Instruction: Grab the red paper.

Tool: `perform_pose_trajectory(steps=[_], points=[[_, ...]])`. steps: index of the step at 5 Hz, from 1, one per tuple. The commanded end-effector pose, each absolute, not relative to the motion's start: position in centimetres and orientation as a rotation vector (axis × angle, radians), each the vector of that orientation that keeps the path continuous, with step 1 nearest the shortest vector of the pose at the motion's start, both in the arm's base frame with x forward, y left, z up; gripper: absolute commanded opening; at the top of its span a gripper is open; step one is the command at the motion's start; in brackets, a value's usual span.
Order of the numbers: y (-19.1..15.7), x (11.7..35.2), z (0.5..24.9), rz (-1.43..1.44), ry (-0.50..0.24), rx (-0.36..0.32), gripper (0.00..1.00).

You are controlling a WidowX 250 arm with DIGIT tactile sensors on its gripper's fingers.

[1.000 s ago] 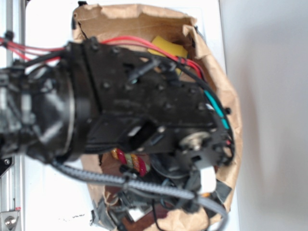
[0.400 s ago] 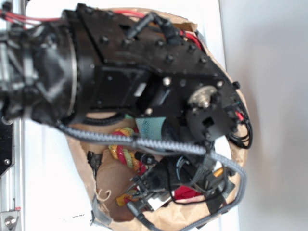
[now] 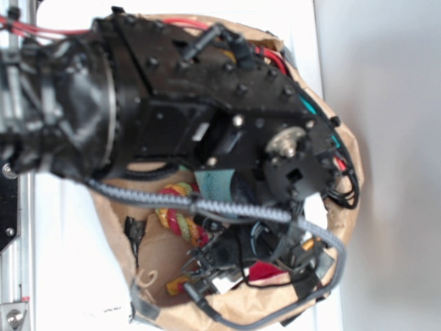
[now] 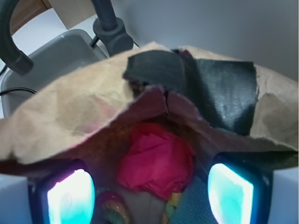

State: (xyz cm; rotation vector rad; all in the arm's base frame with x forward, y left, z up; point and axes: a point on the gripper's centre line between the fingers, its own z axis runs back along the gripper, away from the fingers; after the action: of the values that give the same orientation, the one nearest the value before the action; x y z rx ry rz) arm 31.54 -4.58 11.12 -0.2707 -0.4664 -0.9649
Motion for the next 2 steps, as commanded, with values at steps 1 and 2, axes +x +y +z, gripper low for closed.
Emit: perform_pose_trajectory(steps=[1,2], points=[[-5.52,31.01,9.79,-1.076,-0.436,-0.154,1.0],[-5.16,30.33,9.77,-1.093,-0.422,-0.152,1.0]])
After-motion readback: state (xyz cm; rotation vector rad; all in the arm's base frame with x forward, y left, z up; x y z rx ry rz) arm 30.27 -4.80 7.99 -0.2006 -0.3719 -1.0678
